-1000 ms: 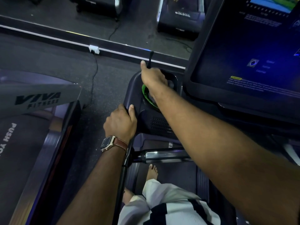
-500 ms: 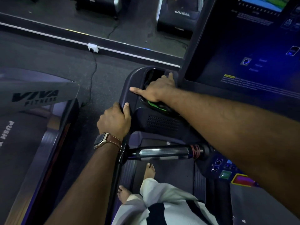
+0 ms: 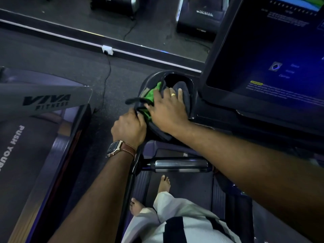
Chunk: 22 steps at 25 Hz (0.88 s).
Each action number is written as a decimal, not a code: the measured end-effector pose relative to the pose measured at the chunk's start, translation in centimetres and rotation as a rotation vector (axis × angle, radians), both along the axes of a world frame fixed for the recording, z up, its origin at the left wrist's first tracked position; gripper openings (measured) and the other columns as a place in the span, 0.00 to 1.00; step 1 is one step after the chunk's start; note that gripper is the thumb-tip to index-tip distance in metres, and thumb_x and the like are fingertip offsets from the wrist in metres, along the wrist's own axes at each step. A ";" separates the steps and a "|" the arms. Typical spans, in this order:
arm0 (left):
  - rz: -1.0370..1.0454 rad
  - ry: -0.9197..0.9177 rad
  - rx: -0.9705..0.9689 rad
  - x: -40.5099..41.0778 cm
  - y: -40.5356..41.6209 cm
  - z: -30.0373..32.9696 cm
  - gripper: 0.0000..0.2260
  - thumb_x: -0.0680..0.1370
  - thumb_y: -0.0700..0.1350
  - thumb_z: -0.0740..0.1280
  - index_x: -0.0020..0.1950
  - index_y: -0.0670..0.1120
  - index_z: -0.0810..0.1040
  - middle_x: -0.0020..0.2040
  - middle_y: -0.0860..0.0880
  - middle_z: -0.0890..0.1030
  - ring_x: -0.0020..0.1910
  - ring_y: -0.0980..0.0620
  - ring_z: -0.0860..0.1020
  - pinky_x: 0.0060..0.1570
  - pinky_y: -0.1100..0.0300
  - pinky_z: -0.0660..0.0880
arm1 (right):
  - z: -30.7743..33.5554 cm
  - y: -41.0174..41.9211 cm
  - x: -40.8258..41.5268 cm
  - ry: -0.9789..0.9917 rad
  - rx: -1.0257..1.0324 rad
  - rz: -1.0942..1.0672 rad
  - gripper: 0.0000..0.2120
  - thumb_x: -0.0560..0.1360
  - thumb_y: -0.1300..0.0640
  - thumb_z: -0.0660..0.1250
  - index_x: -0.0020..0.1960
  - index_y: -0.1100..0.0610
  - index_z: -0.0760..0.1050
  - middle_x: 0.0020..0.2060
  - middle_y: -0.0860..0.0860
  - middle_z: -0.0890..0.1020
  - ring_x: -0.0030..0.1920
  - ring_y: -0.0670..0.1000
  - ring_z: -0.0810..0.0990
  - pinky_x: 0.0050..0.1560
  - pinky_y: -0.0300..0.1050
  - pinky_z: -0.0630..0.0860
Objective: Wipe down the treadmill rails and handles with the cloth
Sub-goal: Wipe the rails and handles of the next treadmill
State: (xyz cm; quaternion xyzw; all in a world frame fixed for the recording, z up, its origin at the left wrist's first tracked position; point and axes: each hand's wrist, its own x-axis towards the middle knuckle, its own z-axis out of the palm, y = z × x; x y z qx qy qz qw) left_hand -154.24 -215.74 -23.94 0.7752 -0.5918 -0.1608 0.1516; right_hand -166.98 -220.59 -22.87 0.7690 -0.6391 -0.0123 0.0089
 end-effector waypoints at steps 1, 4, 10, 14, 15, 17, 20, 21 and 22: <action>-0.001 0.005 -0.003 0.0 0.1 -0.1 0.18 0.81 0.54 0.54 0.53 0.43 0.75 0.49 0.37 0.81 0.46 0.33 0.79 0.41 0.49 0.71 | 0.2 -0.1 -1.6 0.055 0.022 -0.007 0.31 0.79 0.37 0.53 0.68 0.60 0.70 0.61 0.64 0.77 0.65 0.64 0.72 0.71 0.65 0.59; 0.000 0.027 -0.013 0.1 0.1 -0.3 0.18 0.82 0.56 0.52 0.50 0.43 0.73 0.47 0.38 0.81 0.44 0.34 0.78 0.38 0.51 0.67 | 1.5 -4.4 -0.5 -0.156 0.199 -0.335 0.27 0.82 0.40 0.50 0.61 0.60 0.76 0.58 0.61 0.81 0.63 0.61 0.76 0.70 0.59 0.60; 0.001 -0.006 -0.013 -0.1 -0.1 -0.4 0.19 0.81 0.56 0.53 0.50 0.43 0.74 0.47 0.38 0.81 0.45 0.34 0.78 0.38 0.52 0.66 | 0.0 -2.1 -3.3 -0.030 0.083 -0.093 0.29 0.82 0.39 0.48 0.60 0.62 0.75 0.56 0.61 0.82 0.62 0.61 0.76 0.72 0.59 0.59; 0.004 -0.011 -0.021 -0.1 0.1 -0.3 0.19 0.82 0.56 0.53 0.52 0.42 0.75 0.49 0.37 0.81 0.46 0.33 0.78 0.39 0.51 0.65 | 1.1 -4.5 0.7 -0.158 0.201 -0.429 0.32 0.81 0.41 0.48 0.70 0.66 0.68 0.70 0.62 0.73 0.76 0.60 0.61 0.77 0.60 0.47; 0.008 -0.016 -0.027 0.0 0.0 -0.4 0.19 0.81 0.56 0.53 0.52 0.42 0.75 0.49 0.37 0.81 0.46 0.33 0.78 0.39 0.51 0.65 | 1.0 -4.5 1.2 -0.161 0.102 -0.322 0.30 0.81 0.43 0.51 0.72 0.64 0.67 0.72 0.60 0.70 0.78 0.58 0.58 0.77 0.60 0.47; 0.017 -0.020 -0.032 0.0 -0.1 -0.6 0.20 0.81 0.56 0.53 0.51 0.42 0.75 0.48 0.36 0.81 0.46 0.32 0.78 0.39 0.51 0.67 | 0.0 -3.8 -0.4 -0.061 -0.134 0.040 0.25 0.78 0.51 0.55 0.72 0.58 0.70 0.76 0.55 0.65 0.78 0.56 0.58 0.76 0.62 0.51; 0.020 -0.009 -0.050 0.0 0.0 -0.8 0.20 0.81 0.57 0.53 0.51 0.43 0.76 0.47 0.37 0.81 0.45 0.33 0.78 0.39 0.51 0.68 | 2.5 -4.3 -0.8 0.167 -0.312 0.148 0.21 0.75 0.59 0.56 0.67 0.52 0.72 0.71 0.57 0.69 0.67 0.60 0.70 0.62 0.61 0.66; 0.021 -0.006 -0.056 0.0 0.0 -0.9 0.20 0.81 0.57 0.53 0.51 0.43 0.76 0.47 0.37 0.81 0.44 0.33 0.78 0.38 0.51 0.68 | 3.5 -4.3 -0.4 0.256 -0.315 0.098 0.19 0.76 0.61 0.57 0.65 0.53 0.72 0.66 0.58 0.73 0.62 0.60 0.73 0.57 0.58 0.69; 0.024 0.000 -0.059 0.0 0.0 -1.0 0.20 0.81 0.57 0.53 0.51 0.43 0.76 0.47 0.37 0.81 0.44 0.33 0.78 0.38 0.51 0.67 | 4.0 -4.0 -0.1 0.292 -0.209 0.063 0.16 0.77 0.61 0.59 0.63 0.55 0.74 0.62 0.58 0.76 0.59 0.60 0.75 0.54 0.55 0.71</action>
